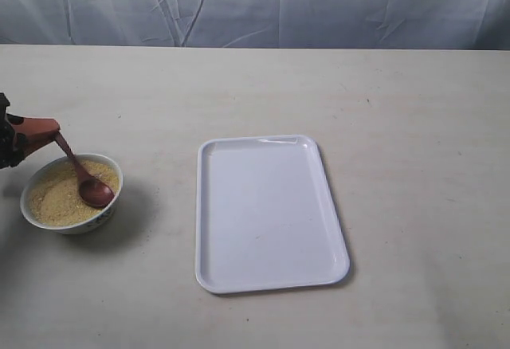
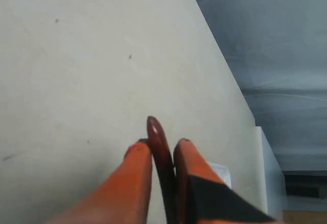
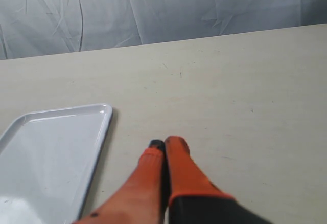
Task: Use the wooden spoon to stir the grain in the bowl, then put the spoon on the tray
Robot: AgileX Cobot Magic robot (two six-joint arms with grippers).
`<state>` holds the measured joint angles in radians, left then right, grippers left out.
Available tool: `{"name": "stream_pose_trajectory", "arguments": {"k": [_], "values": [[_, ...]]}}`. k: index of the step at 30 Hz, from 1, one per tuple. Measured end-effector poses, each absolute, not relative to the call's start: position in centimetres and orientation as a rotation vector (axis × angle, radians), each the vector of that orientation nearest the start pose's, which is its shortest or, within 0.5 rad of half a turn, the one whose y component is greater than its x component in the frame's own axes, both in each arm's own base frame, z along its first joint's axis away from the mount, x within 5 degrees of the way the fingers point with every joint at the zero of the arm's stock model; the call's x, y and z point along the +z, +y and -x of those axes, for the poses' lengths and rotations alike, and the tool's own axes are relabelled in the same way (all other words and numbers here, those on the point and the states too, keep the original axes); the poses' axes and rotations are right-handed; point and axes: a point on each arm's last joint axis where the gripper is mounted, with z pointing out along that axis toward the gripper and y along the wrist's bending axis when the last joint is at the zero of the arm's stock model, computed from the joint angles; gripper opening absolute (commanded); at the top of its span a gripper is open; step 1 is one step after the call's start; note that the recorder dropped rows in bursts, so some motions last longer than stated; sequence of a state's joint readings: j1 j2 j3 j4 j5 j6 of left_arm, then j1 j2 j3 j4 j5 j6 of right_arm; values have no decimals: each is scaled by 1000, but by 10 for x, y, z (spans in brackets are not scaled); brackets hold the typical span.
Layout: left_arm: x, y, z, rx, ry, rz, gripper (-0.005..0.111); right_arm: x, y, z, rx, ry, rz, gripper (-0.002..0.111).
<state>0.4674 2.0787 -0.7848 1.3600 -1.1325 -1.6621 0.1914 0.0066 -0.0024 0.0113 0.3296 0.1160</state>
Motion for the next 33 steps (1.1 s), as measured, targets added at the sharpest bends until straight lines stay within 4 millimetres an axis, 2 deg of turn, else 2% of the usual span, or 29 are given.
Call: {"name": "stream_pose_trajectory", "arguments": {"k": [5,14,21,25,33], "values": [[95,68,-314,-1317,2075,584,12,184,11,-53,228,1822,62,0],[103,68,-317,-1384,1971,603,3,184,11,-53,228,1822,62,0],[113,69,-318,-1378,1950,610,2,184,11,-53,228,1822,62,0],[136,69,-318,-1347,1914,551,2,184,11,-53,228,1822,62,0],[202,63,-306,-1233,1843,306,1,184,11,-53,228,1822,62,0]]}}
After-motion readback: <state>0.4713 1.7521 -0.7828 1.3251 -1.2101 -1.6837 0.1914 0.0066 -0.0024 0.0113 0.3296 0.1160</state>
